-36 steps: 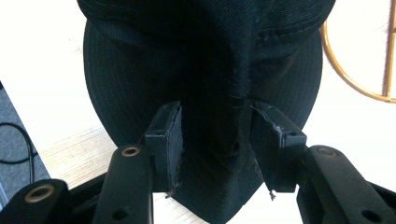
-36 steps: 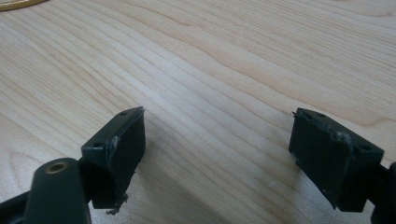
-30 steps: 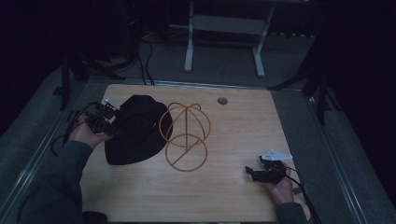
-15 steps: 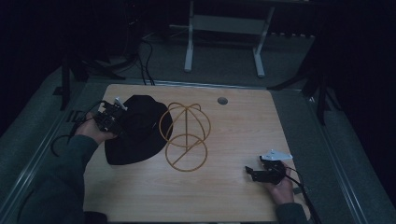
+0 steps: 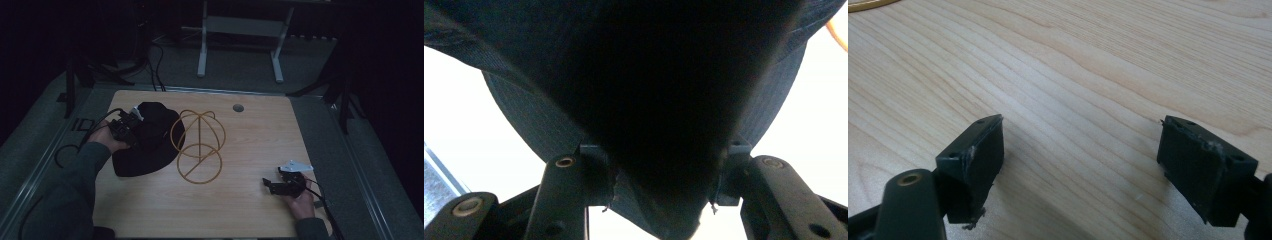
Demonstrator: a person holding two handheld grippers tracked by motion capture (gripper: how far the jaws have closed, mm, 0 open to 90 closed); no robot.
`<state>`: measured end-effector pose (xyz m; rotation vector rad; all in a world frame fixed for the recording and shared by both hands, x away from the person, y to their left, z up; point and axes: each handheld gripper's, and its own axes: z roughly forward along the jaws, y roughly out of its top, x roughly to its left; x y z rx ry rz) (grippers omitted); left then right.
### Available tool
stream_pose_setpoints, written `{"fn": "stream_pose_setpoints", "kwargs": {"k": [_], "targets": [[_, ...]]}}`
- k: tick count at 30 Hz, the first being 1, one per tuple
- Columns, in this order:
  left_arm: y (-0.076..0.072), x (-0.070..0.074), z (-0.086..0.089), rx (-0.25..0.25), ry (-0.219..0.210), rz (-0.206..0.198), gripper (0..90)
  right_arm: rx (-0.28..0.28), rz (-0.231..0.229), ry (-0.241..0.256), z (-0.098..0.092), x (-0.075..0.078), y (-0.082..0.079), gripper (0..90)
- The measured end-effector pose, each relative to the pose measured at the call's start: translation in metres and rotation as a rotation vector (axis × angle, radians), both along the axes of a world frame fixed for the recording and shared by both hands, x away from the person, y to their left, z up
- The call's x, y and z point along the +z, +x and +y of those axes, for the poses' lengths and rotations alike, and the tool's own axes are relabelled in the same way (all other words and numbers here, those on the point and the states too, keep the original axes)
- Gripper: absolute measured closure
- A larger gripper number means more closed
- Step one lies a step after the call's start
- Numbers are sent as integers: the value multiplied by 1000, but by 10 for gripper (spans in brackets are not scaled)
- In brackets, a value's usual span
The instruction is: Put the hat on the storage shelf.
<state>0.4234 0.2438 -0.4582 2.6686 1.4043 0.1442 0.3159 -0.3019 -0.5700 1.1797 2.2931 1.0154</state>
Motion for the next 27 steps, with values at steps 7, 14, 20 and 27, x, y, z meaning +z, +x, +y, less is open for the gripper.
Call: {"fn": "stream_pose_setpoints", "kwargs": {"k": [7, 14, 20, 27], "targets": [[-1, -3, -2, -2, 18, 9, 710, 0, 0, 0, 0, 0, 0, 186], [-1, 0, 1, 12, 15, 15, 868, 0, 0, 0, 0, 0, 0, 187], [-5, 5, 7, 4, -6, 5, 880, 0, -1, 0, 0, 0, 0, 187], [-8, 12, 10, -7, -30, -15, 882, 0, 0, 0, 0, 0, 0, 187]]}}
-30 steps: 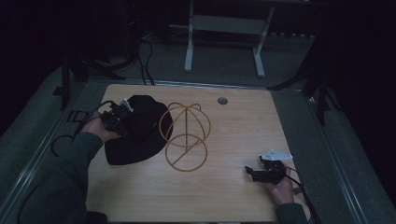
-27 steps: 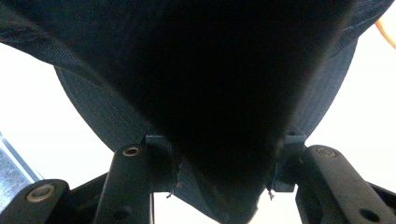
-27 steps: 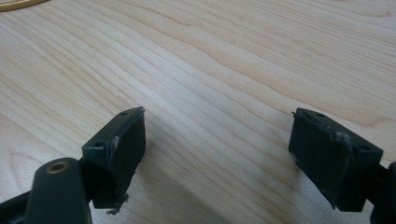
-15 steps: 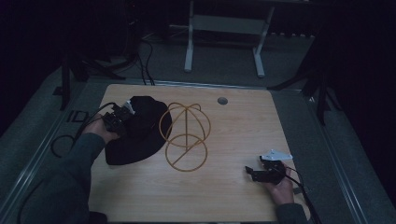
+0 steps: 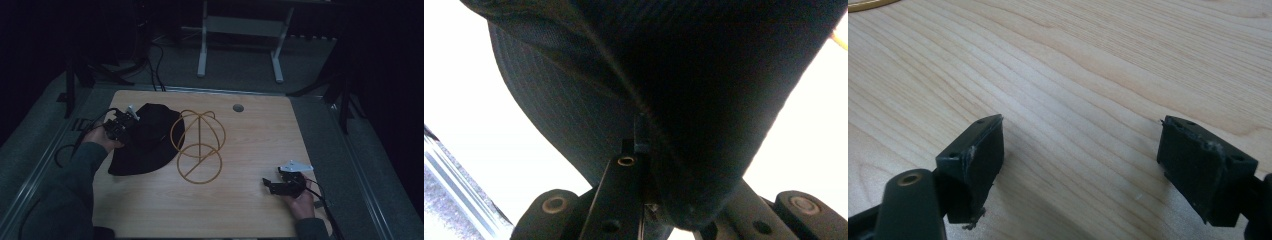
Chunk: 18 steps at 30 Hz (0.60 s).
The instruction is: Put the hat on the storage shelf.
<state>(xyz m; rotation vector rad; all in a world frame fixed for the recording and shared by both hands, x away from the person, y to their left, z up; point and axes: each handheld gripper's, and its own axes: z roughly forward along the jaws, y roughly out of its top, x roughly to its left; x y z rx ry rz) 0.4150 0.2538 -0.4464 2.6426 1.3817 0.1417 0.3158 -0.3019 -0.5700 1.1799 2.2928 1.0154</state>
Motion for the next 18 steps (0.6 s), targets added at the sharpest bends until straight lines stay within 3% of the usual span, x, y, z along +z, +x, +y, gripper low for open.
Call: {"fn": "stream_pose_setpoints", "kwargs": {"k": [18], "targets": [[-10, 18, 11, -11, -28, -34, 883, 0, -1, 0, 0, 0, 0, 187]]}}
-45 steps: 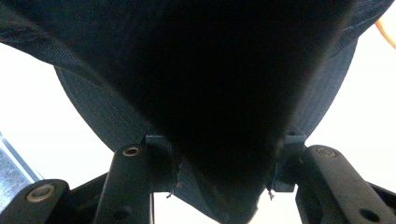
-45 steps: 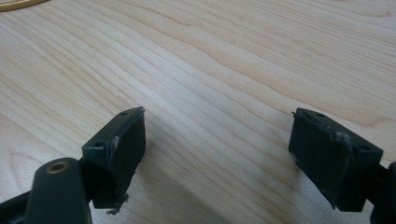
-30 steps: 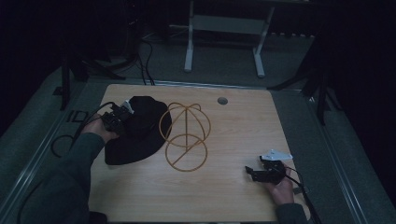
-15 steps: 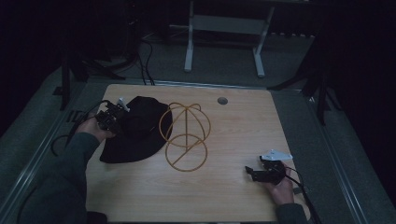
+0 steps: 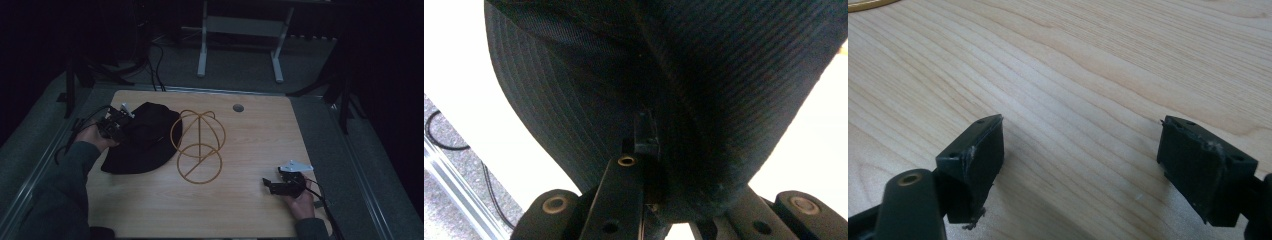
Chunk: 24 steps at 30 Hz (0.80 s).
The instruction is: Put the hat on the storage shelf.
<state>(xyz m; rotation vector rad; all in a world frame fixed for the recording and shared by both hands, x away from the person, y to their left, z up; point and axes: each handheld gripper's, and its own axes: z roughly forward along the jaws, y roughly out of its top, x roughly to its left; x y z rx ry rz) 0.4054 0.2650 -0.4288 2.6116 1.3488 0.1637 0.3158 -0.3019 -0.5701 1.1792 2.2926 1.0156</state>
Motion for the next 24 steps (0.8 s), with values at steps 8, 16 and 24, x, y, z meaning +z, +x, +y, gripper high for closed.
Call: {"fn": "stream_pose_setpoints", "kwargs": {"k": [8, 16, 24], "targets": [[-6, 9, 7, 10, -19, -19, 882, -1, 1, 0, 0, 0, 0, 187], [-14, 16, 18, -2, -50, -27, 882, -3, 1, 1, 0, 0, -1, 187], [-21, 28, 30, -11, -78, -56, 883, -3, 1, 0, 0, 0, -1, 187]]}}
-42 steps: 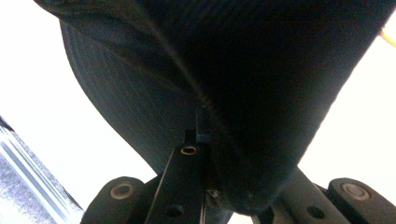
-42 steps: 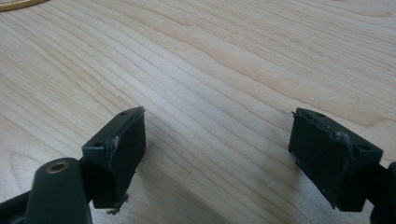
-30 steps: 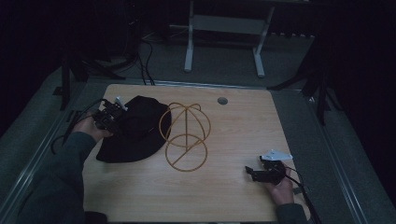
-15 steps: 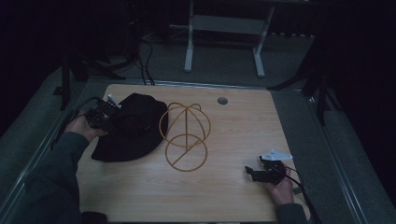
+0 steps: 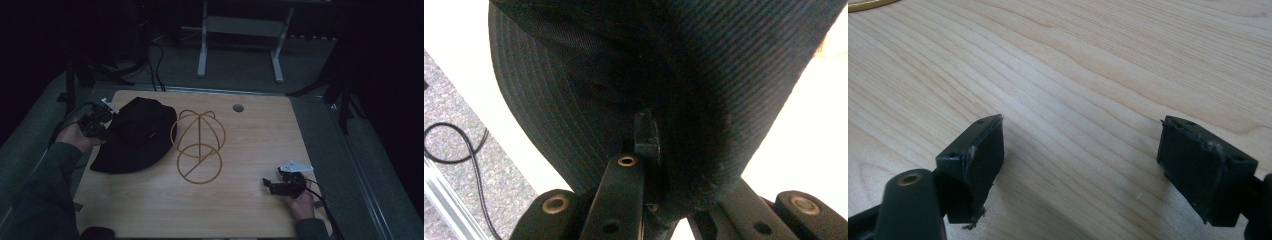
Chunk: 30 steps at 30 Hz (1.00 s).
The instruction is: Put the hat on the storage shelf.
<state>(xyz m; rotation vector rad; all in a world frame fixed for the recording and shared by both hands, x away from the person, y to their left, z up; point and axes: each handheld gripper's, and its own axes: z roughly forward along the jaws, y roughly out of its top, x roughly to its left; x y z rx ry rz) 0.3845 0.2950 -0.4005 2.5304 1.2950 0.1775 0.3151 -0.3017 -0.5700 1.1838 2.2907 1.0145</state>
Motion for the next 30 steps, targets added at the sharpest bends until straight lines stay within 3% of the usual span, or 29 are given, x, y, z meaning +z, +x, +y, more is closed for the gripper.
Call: {"fn": "stream_pose_setpoints", "kwargs": {"k": [9, 18, 30], "targets": [[-6, 7, 8, -15, -13, -32, 882, 1, 1, -1, 0, 0, 0, 187], [-12, 26, 12, -45, -45, -66, 882, 1, 0, 0, 0, 0, 0, 187], [-15, 46, 8, -109, -16, -86, 882, 0, 1, 1, 0, 0, 0, 187]]}}
